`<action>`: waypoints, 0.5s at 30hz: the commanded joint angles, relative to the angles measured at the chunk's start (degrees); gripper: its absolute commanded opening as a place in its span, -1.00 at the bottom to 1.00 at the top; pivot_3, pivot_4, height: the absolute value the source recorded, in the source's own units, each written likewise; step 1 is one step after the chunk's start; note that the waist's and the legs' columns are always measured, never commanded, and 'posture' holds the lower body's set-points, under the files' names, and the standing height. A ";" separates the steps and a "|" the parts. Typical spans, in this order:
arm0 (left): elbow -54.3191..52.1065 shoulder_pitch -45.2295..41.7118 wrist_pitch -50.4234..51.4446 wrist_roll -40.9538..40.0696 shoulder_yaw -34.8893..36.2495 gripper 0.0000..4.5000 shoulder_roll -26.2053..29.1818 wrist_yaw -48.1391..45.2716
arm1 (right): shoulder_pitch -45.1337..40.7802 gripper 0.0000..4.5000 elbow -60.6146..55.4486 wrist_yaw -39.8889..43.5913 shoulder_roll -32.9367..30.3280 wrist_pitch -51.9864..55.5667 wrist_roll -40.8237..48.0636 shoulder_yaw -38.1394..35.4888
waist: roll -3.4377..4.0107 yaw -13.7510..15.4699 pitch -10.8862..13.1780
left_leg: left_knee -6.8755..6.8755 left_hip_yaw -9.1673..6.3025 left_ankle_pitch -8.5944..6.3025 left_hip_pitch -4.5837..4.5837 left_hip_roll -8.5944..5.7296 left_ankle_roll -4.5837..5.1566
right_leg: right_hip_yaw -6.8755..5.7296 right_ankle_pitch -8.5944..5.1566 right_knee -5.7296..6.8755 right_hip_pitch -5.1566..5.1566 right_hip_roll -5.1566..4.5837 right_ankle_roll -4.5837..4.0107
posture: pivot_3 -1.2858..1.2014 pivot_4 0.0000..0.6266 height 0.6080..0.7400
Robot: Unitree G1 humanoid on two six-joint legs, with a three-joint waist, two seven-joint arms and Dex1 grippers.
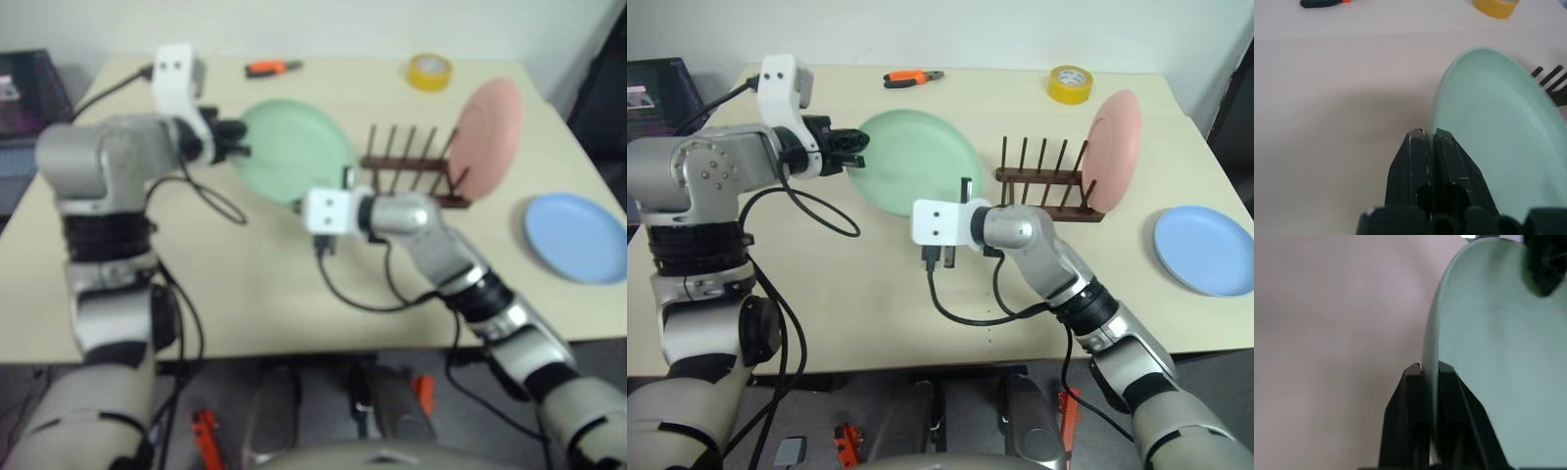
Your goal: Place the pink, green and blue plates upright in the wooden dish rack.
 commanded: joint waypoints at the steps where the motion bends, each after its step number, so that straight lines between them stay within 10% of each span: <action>1: -2.78 -2.21 -1.03 -1.05 -0.21 -1.00 -0.85 -1.61 | 1.67 -0.99 -1.58 -0.22 -2.18 0.06 -0.71 -2.80 | 0.00 0.03 0.00 | 0.00 0.01 0.00 0.00 0.00 0.00 | -0.02 -0.01 0.01 0.01 0.00 -0.01 | 0.03 -0.52 1.00; 5: -3.20 -2.84 0.19 -2.53 0.49 -1.00 -2.08 -2.84 | 2.99 -0.99 -3.14 -0.01 -3.50 -1.02 0.80 -4.80 | -0.01 0.05 0.00 | 0.02 0.02 0.01 -0.02 -0.03 -0.01 | -0.01 0.00 -0.01 0.01 0.00 0.01 | 0.03 -0.52 1.00; 15: -4.48 -6.51 3.14 -4.86 5.78 0.54 -0.21 -3.01 | 2.34 -1.00 -1.24 0.16 -1.91 -4.97 1.70 -5.95 | -0.02 -0.15 0.01 | -0.01 0.02 0.01 0.01 -0.02 -0.01 | 0.00 0.00 -0.01 0.00 0.02 0.00 | 0.03 -0.52 1.00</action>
